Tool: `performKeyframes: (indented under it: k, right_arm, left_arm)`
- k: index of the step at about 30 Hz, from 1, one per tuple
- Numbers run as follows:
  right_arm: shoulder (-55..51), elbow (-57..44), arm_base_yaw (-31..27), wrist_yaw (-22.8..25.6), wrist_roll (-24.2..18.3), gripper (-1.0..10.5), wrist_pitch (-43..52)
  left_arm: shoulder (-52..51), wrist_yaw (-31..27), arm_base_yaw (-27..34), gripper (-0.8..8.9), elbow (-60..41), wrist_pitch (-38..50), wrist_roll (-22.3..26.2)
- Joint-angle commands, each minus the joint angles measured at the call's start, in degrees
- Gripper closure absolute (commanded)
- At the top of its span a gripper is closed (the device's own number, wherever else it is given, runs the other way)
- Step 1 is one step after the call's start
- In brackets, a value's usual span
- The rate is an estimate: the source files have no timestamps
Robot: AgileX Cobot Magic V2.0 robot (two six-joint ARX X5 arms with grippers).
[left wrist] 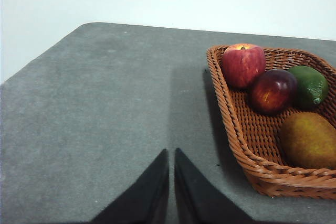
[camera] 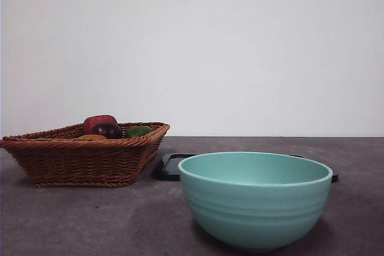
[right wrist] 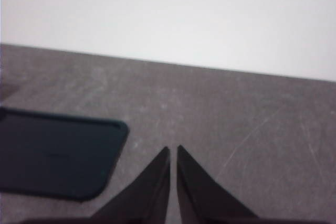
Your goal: Pick up the wifruite, put it on the bowl, pick up the plate, put it on desk
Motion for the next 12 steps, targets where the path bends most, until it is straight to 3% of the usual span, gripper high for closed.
performKeyframes:
  k: [1,12]
  right_arm:
    - [-1.4,-2.3,-0.6,0.0,0.7,9.3,0.9]
    - [-1.5,-4.2,-3.5,0.0,1.1,9.3,-4.3]
  left_arm:
    - [-0.1,-0.3,0.1,7.98,-1.2,-0.4,-0.2]
    - [-0.1,-0.3,0.1,7.98,-1.2,-0.4,-0.2]
